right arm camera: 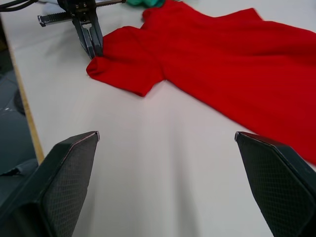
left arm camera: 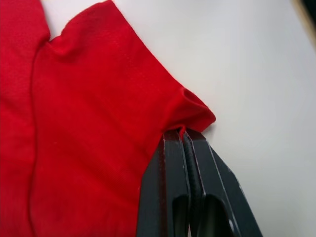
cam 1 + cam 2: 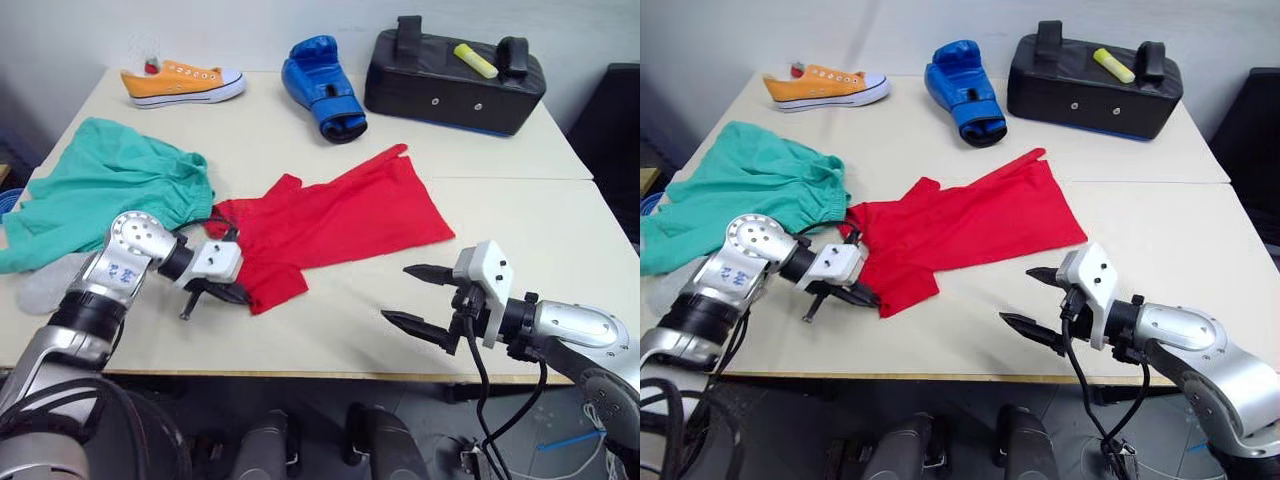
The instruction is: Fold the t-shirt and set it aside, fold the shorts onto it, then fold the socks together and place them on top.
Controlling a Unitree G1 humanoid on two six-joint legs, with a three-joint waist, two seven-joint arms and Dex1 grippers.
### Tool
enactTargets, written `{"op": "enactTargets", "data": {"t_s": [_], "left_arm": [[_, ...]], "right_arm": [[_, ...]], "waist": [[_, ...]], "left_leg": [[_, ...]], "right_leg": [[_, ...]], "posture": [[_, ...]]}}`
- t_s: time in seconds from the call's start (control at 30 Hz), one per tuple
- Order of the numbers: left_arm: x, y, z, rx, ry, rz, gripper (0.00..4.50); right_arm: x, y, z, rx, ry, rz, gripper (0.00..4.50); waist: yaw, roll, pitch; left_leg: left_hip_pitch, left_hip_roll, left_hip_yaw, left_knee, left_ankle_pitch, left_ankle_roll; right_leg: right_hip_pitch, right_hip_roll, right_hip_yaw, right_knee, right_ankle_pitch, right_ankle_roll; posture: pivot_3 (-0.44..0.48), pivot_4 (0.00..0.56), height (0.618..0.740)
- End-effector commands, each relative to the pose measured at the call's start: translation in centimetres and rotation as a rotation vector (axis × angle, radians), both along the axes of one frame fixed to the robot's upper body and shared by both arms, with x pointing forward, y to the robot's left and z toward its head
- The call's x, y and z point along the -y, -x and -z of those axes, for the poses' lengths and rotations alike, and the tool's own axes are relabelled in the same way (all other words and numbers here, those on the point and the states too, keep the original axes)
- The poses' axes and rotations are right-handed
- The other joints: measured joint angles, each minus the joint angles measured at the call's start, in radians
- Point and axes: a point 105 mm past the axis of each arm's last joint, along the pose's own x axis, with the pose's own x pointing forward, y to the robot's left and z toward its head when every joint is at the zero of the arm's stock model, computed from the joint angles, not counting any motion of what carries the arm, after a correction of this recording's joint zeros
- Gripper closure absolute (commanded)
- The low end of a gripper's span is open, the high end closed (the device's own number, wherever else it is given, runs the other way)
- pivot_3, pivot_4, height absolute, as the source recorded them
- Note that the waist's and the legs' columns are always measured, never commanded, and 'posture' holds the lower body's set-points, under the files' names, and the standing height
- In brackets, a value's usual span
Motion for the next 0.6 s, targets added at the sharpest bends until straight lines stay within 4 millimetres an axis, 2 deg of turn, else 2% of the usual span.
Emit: {"op": "enactTargets", "data": {"t_s": [0.03, 0.17, 0.23, 0.43, 0.53, 0.6], "left_arm": [[0.1, 1.4, -0.8, 0.014, 0.038, 0.026, 4.48], [-0.2, 1.6, -0.6, 0.018, 0.042, -0.009, 4.48], [-0.6, 1.9, -0.5, -0.003, 0.047, -0.024, 4.48], [-1.7, 4.0, -0.6, -0.129, 0.071, -0.065, 4.48], [-2.5, 4.8, -0.6, -0.173, 0.058, -0.089, 4.48], [-2.9, 4.9, -0.7, -0.171, 0.062, -0.109, 4.48]], "right_arm": [[-0.5, 0.3, -0.2, 0.021, 0.032, -0.074, 0.0], [-0.4, -0.2, 0.4, 0.017, 0.08, -0.084, 0.0], [0.7, -1.5, 0.8, 0.031, 0.155, -0.042, 0.0], [6.5, -6.7, 2.2, 0.163, 0.611, 0.088, 0.0], [7.7, -9.5, 1.6, 0.189, 0.679, 0.143, 0.0], [7.8, -10.1, 2.2, 0.178, 0.731, 0.102, 0.0]], "waist": [[0.002, 0.0, 0.0], [0.003, 0.0, 0.0], [0.0, 0.0, 0.0], [-0.01, 0.001, 0.0], [-0.013, 0.001, 0.0], [-0.015, 0.001, 0.0]], "left_leg": [[0.0, 0.0, 0.0, 0.0, 0.0, 0.0], [0.0, 0.0, 0.0, 0.0, 0.0, 0.0], [0.0, 0.0, 0.0, 0.0, 0.0, 0.0], [0.0, 0.0, 0.003, 0.0, 0.0, -0.002], [-0.001, 0.001, 0.005, 0.0, 0.001, -0.004], [-0.001, 0.001, 0.007, 0.0, 0.002, -0.005]], "right_leg": [[0.0, 0.0, 0.0, -0.001, 0.0, 0.0], [0.0, 0.0, 0.0, -0.001, 0.0, 0.0], [0.0, 0.0, 0.0, 0.0, 0.0, 0.0], [-0.004, 0.001, 0.001, 0.002, -0.001, 0.0], [-0.008, 0.001, 0.003, 0.005, -0.002, -0.001], [-0.009, 0.001, 0.003, 0.008, -0.003, -0.002]], "posture": [[0.0, 0.15, 0.74], [0.0, 0.15, 0.74], [0.0, 0.15, 0.74], [0.0, 0.15, 0.74], [0.0, 0.15, 0.74], [0.0, 0.15, 0.74]]}}
